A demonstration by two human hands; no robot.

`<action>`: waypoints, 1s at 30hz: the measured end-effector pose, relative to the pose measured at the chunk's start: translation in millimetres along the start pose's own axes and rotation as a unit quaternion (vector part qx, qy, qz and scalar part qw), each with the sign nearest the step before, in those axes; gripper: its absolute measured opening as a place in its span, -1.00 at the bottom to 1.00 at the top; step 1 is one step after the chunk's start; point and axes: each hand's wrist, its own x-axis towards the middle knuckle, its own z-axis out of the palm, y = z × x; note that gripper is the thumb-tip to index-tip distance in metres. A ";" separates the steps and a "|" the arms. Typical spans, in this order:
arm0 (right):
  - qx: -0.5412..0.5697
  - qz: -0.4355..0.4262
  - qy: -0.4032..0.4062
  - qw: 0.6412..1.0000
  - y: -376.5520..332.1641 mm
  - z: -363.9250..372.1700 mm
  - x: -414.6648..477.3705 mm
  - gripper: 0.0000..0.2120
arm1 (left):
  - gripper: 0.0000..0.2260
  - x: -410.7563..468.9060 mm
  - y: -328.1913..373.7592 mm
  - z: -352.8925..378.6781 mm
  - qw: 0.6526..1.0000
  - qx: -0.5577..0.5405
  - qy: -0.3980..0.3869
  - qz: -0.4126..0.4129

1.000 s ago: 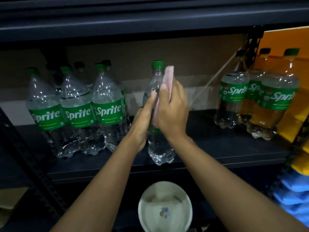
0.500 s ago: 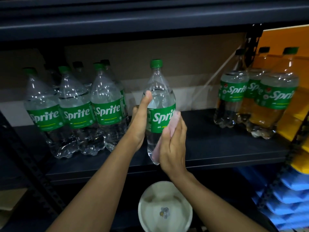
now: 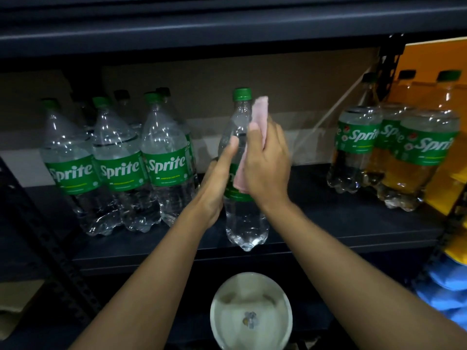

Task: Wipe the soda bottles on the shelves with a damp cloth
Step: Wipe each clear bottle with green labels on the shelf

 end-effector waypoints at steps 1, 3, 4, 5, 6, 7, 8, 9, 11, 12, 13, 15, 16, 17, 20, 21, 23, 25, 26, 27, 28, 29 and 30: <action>-0.011 -0.030 0.020 0.999 8.2 2.7 -12.4 -0.58 | -0.32 1.3 -2.5 -0.1 1.000 0.011 0.007 0.006; -0.029 -0.064 0.039 0.997 26.2 6.1 -38.4 -0.51 | -0.36 0.6 -3.2 2.3 1.000 0.013 0.004 0.020; -0.035 -0.070 0.039 0.996 36.9 7.0 -52.3 -0.47 | -0.35 0.7 -3.8 2.6 1.000 0.005 -0.003 0.026; -0.035 -0.070 0.033 0.996 47.9 7.6 -67.1 -0.45 | -0.36 1.2 -5.1 1.6 1.000 -0.002 -0.004 0.031; -0.034 -0.066 0.024 0.997 59.3 7.4 -82.5 -0.43 | -0.37 1.9 -6.1 0.8 0.999 -0.010 0.000 0.035; -0.031 -0.056 0.014 0.998 69.3 6.3 -97.1 -0.42 | -0.35 3.2 -7.5 0.1 0.999 -0.012 0.005 0.032; -0.026 -0.039 0.004 0.999 77.7 4.9 -109.8 -0.40 | -0.27 4.5 -9.7 -0.5 0.999 -0.016 0.019 0.021; -0.019 -0.018 -0.008 1.000 83.7 3.7 -118.6 -0.38 | -0.13 9.1 -14.9 -3.0 0.999 -0.018 0.042 0.002; -0.012 0.010 -0.030 0.999 87.4 0.8 -125.0 -0.39 | 0.03 19.2 -27.4 -9.3 0.997 -0.024 0.064 -0.018; -0.008 0.010 -0.038 0.999 85.5 -0.6 -123.5 -0.40 | 0.04 23.0 -31.3 -11.7 0.998 -0.022 0.061 -0.018; -0.001 0.009 -0.041 0.999 82.5 -1.6 -119.2 -0.42 | 0.02 21.9 -28.9 -11.7 0.998 -0.013 0.060 -0.020; 0.016 0.012 -0.027 0.999 72.3 -2.5 -99.7 -0.44 | -0.13 11.4 -14.4 -6.1 0.999 -0.008 0.048 -0.008; 0.024 0.021 -0.018 0.999 63.6 -3.1 -85.2 -0.45 | -0.26 5.6 -7.1 -2.5 0.999 -0.004 0.036 0.001; 0.032 0.034 -0.012 0.999 52.4 -3.8 -68.5 -0.46 | -0.36 2.8 -2.7 -1.1 1.000 0.000 0.027 0.010; 0.034 0.050 -0.033 0.998 12.5 -9.5 -14.8 -0.58 | -0.47 1.6 -2.2 0.7 0.999 -0.002 0.024 0.030; 0.026 0.045 -0.053 0.997 0.7 -11.8 1.3 -0.63 | -0.48 1.8 -2.2 1.0 0.999 -0.007 0.024 0.031; 0.017 0.048 -0.085 0.995 -15.9 -14.4 26.4 -0.67 | -0.47 1.2 -0.4 1.3 0.999 -0.020 0.017 0.021; 0.003 0.061 -0.095 0.994 -21.0 -14.3 37.9 -0.64 | -0.42 -0.9 4.6 4.3 0.999 -0.027 0.020 0.011; -0.004 0.062 -0.092 0.994 -20.9 -13.0 37.2 -0.63 | -0.41 -1.8 4.9 4.7 0.999 -0.031 0.023 0.013; -0.005 0.056 -0.080 0.995 -18.9 -11.1 33.0 -0.64 | -0.40 -2.8 6.0 5.7 0.999 -0.029 0.021 0.018; -0.002 0.040 -0.059 0.997 -16.4 -9.1 25.2 -0.66 | -0.37 -2.5 5.7 5.8 0.999 -0.023 0.015 0.018; -0.002 0.019 -0.032 0.999 -13.1 -7.2 14.6 -0.65 | -0.33 0.1 2.0 5.2 1.000 -0.008 0.014 0.018; -0.007 -0.009 -0.004 1.000 -6.6 -4.9 2.6 -0.62 | -0.27 3.8 -3.2 4.7 1.000 0.006 0.019 0.015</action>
